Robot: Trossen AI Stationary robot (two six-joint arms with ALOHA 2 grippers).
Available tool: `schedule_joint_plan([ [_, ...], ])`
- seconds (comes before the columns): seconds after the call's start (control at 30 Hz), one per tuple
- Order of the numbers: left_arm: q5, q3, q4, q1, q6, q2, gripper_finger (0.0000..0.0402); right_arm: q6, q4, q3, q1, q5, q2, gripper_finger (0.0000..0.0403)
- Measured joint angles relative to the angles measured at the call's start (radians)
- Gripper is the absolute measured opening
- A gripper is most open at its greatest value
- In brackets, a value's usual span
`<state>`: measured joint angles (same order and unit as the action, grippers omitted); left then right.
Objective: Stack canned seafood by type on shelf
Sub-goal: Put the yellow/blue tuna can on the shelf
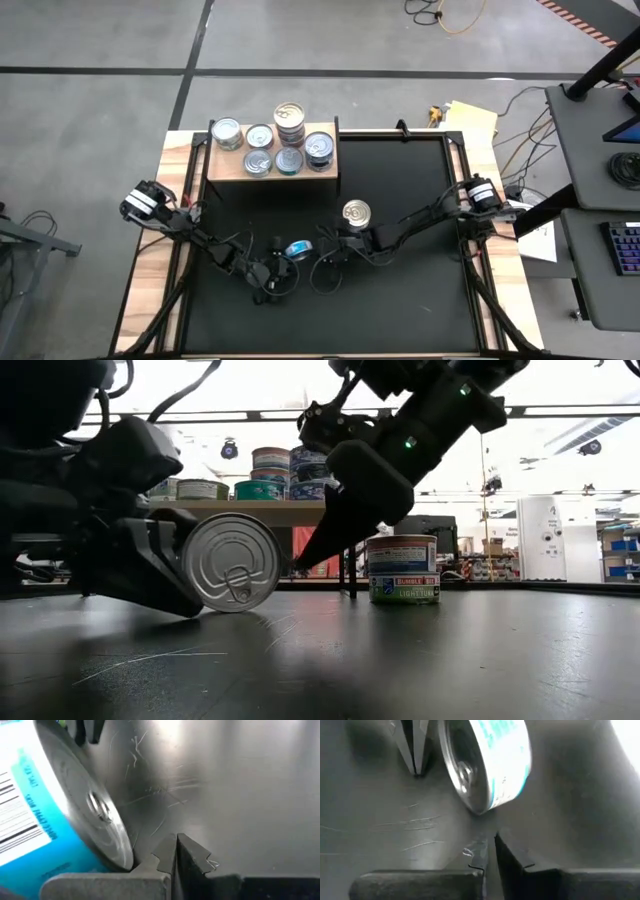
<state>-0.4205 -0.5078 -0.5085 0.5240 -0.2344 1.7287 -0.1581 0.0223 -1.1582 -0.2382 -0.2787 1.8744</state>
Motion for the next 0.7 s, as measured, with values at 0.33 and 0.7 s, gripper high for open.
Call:
schedule_joint_plan([
  [0.33, -0.015, 0.011, 0.012, 0.000, -0.047, 0.000, 0.0000, 0.153, 0.004, -0.091, 0.054, -0.026, -0.006, 0.0161],
  [0.7, -0.037, 0.017, 0.014, 0.000, -0.099, 0.000, 0.0000, 0.226, -0.089, -0.127, 0.110, 0.254, 0.050, 0.0262],
])
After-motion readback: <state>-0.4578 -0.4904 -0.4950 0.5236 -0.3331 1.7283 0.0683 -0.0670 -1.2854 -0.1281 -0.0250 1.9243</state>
